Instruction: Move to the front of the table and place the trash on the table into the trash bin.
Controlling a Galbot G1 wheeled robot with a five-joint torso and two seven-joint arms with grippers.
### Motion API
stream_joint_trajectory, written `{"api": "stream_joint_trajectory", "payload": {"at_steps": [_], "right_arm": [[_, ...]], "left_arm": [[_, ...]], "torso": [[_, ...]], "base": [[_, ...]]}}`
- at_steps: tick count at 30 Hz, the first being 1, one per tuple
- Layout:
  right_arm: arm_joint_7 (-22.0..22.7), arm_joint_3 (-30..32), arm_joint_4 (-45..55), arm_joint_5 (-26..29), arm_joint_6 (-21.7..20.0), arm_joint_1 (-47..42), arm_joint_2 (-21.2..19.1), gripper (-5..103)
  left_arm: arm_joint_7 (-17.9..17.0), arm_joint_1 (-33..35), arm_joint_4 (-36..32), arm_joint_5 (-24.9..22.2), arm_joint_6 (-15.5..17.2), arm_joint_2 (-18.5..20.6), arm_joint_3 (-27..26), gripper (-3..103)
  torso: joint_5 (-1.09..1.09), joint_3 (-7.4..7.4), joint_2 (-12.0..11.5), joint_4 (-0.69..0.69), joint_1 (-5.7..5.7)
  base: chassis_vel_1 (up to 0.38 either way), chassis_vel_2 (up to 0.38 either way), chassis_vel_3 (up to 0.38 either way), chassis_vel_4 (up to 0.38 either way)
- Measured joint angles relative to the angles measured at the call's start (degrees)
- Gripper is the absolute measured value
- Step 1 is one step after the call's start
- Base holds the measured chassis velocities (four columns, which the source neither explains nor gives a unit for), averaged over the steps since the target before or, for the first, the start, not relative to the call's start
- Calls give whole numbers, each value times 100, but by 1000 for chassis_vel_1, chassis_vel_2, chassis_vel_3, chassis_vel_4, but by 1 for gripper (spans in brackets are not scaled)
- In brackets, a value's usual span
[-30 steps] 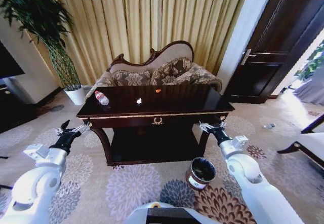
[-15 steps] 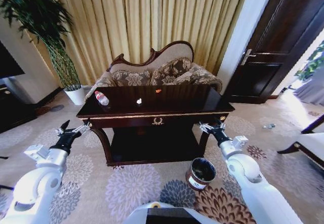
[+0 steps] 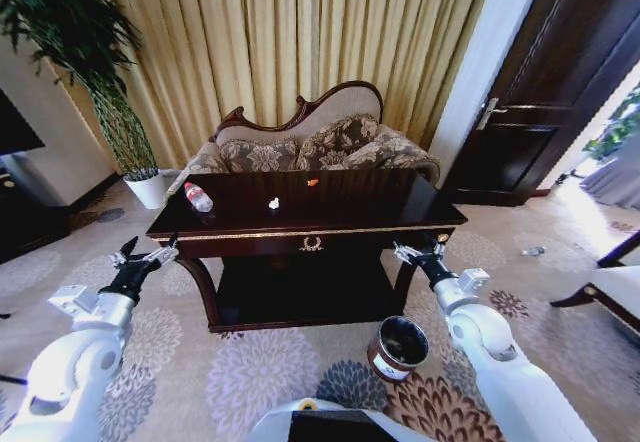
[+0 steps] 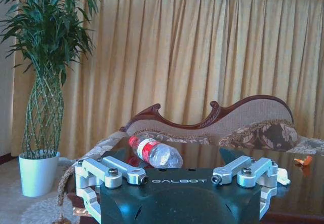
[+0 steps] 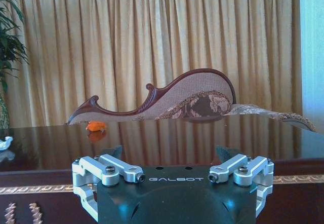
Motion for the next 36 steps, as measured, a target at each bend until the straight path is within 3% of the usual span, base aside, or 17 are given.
{"api": "stream_joint_trajectory", "payload": {"at_steps": [36], "right_arm": [[-75,-20,20,-44,-48,-32,3,100]], "left_arm": [[26,21,26,52,-70,12,-3,100]], "torso": [[0,0,0,0,1]], "base": [[-102,101,103,-106]]}}
